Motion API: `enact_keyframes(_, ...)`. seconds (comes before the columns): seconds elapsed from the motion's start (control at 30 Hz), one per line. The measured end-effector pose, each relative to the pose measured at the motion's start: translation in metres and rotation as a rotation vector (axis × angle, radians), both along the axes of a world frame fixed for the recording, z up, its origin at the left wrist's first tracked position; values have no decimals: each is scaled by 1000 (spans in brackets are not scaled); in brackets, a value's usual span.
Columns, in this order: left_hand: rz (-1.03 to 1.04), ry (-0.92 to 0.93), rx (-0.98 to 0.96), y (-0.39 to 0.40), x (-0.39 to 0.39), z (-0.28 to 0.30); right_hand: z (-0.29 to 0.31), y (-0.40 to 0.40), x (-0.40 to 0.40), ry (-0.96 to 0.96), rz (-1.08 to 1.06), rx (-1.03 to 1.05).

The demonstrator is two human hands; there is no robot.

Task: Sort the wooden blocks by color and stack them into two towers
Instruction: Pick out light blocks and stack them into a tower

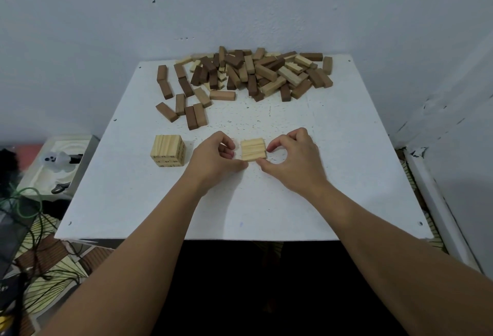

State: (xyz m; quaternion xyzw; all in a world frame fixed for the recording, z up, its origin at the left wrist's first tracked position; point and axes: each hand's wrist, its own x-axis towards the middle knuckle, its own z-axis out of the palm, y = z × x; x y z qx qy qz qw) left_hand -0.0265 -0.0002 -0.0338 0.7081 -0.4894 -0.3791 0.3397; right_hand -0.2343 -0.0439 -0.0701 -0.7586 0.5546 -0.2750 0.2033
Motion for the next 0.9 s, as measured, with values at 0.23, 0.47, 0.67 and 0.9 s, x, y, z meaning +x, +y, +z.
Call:
enact_keyframes(0.23,-33,-33,26,-3,-1,1,0,0,0,-23,9,-3)
enact_keyframes(0.47,-22,-16,84,-2,-3,2,1,1,-1,-42,8,5)
enact_keyframes(0.67,-22,-20,79,-2,-4,3,2,2,-1,-54,-3,14)
enact_keyframes(0.9,-15,-19,87,-1,-5,5,1,2,-2,-47,-6,17)
